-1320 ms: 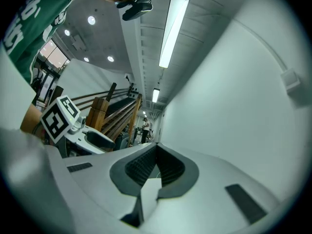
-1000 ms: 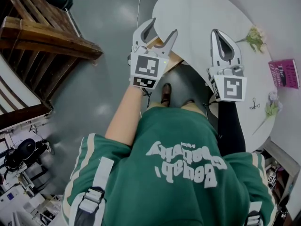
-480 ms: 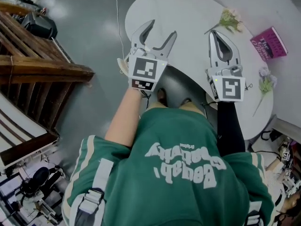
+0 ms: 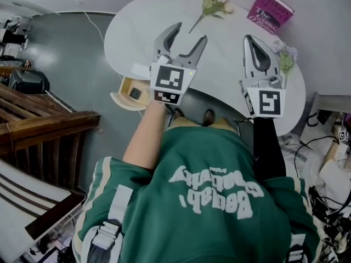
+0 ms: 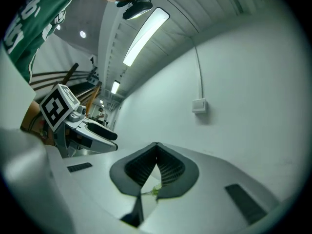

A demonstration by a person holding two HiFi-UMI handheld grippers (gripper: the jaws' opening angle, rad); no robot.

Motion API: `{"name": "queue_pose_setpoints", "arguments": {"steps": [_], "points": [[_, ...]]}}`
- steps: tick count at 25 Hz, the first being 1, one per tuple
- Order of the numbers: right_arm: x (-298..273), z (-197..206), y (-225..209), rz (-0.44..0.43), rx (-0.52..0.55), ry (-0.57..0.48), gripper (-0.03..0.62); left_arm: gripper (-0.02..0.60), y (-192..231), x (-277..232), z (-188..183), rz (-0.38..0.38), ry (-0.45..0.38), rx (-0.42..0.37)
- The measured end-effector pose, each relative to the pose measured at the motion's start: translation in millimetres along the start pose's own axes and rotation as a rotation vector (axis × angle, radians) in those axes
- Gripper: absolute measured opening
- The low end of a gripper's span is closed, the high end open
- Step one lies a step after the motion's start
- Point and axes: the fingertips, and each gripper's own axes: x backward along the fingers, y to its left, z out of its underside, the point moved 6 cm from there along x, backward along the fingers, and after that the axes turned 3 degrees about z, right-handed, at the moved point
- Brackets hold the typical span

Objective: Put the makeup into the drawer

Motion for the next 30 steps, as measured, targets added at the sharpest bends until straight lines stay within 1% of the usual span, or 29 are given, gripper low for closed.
{"name": "queue_pose_setpoints", "arguments": {"steps": [2, 7, 12, 16, 21, 25, 27, 30], "points": [[20, 6, -20, 0.054, 0.006, 0.009, 0.009, 0.299, -24, -18, -4, 0.061, -0.015, -0.004], [64, 21, -66, 0.170, 0.017, 0.043, 0.009, 0.299, -79, -55, -7, 0.179, -0.032, -0.004], [109, 26, -96, 0.284, 0.033, 0.075, 0.009, 0.299, -130, -80, -9, 0.301, -0.045, -0.001], [134, 27, -117, 0.357, 0.034, 0.087, 0.009, 0.299, -162, -97, -13, 0.376, -0.053, -0.001], [157, 33, -131, 0.409, 0.046, 0.119, 0.009, 0.299, -189, -110, -12, 0.439, -0.050, 0.002], [162, 35, -136, 0.423, 0.050, 0.129, 0.009, 0.299, -203, -118, -7, 0.478, -0.037, 0.000], [164, 38, -138, 0.430, 0.049, 0.135, 0.009, 0.298, -211, -125, 6, 0.502, -0.005, -0.002], [169, 41, -141, 0.445, 0.043, 0.150, 0.009, 0.298, -226, -136, 38, 0.528, 0.069, -0.023]]}}
